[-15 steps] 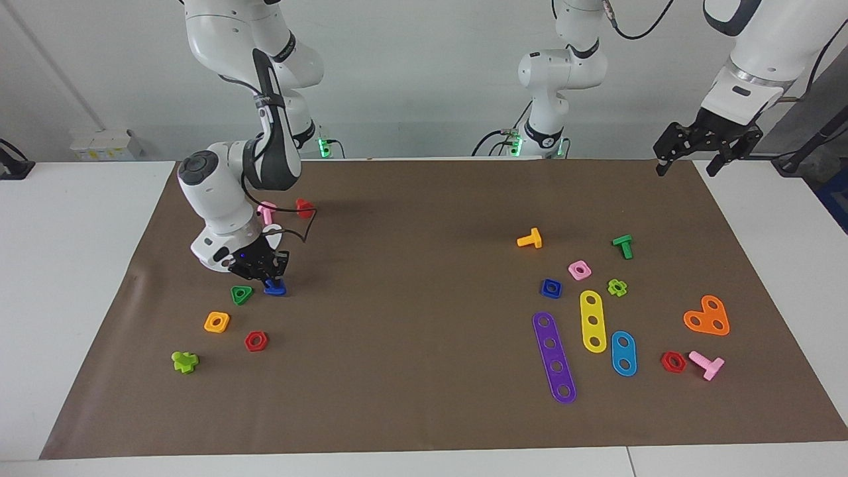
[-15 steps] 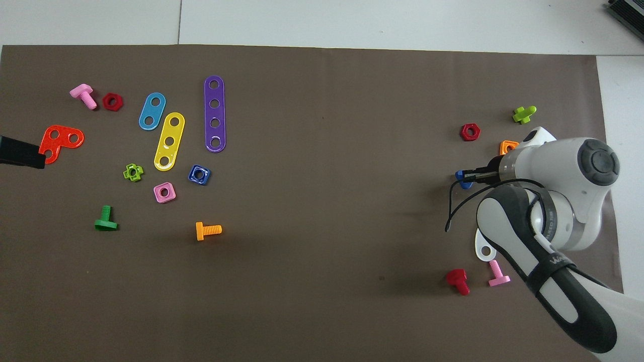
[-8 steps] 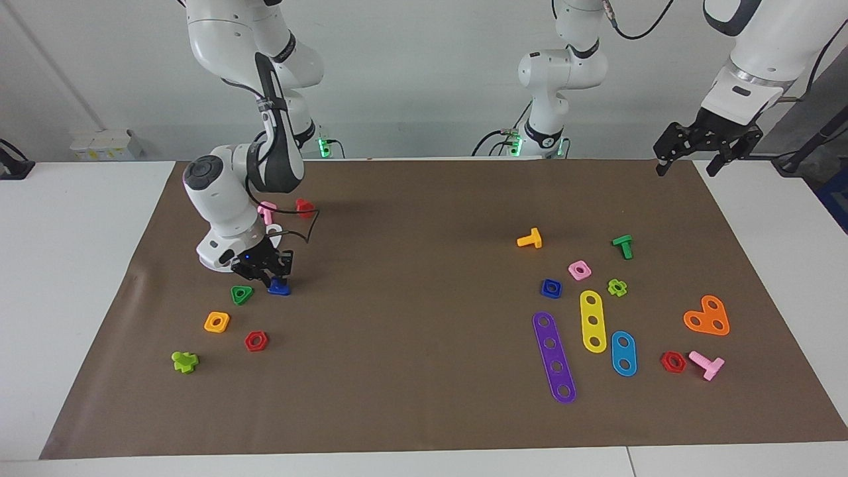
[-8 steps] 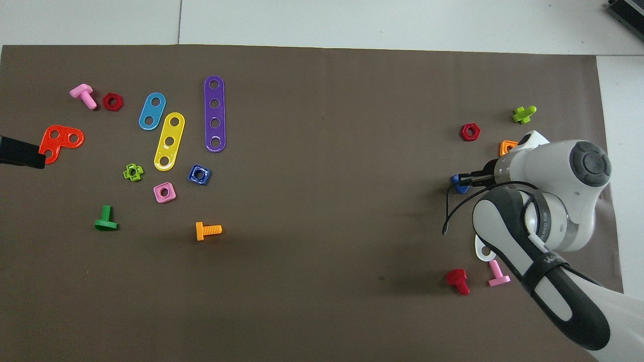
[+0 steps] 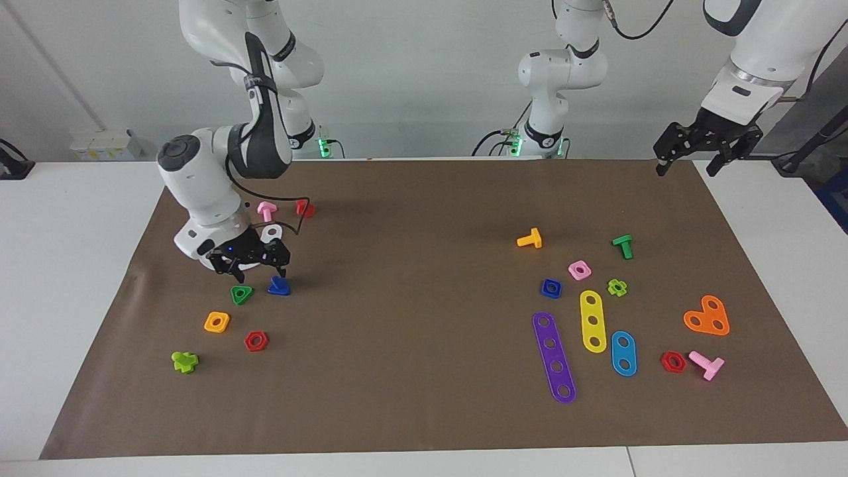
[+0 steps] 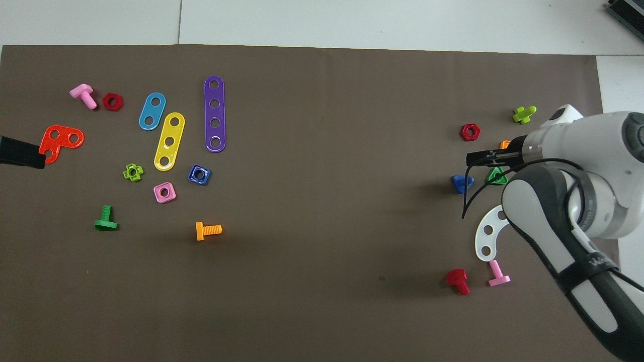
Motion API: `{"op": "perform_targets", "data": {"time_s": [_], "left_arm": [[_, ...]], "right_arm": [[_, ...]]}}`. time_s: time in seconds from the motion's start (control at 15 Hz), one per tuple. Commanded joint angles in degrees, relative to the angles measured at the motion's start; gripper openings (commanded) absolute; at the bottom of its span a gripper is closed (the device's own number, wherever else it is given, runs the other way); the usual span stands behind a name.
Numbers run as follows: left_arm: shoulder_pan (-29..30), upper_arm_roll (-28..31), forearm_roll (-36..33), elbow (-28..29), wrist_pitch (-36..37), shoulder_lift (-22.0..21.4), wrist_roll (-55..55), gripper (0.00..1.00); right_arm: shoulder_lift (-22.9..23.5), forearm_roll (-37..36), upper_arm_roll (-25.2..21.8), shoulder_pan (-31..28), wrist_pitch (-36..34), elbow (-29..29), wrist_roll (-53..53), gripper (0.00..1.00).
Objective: Unscrew and place screws in storage area
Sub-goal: 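Release the blue bolt and withdraw the right gripper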
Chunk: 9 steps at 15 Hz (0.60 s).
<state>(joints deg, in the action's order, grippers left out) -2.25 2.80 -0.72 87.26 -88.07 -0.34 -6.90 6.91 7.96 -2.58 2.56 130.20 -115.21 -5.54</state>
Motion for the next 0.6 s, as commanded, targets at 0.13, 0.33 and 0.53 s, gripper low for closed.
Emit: {"op": "perform_targets", "data": {"time_s": [0.13, 0.33, 0.53], "left_arm": [[0.67, -0.61, -0.69, 1.87, 0.0, -1.68, 0.31, 1.0], [0.67, -0.61, -0.69, 1.87, 0.0, -1.68, 0.31, 1.0], [0.67, -0.52, -0.69, 1.87, 0.0, -1.68, 0.31, 1.0]], "right_arm": [[-4.71, -8.04, 0.38, -2.12, -11.85, 7.35, 8.26, 1.0], [-6.73, -7.87, 0.38, -2.21, -23.29, 14.29, 8.71, 1.0], [-8.14, -7.26, -0.84, -2.21, -34.88, 20.35, 8.27, 1.0]]}}
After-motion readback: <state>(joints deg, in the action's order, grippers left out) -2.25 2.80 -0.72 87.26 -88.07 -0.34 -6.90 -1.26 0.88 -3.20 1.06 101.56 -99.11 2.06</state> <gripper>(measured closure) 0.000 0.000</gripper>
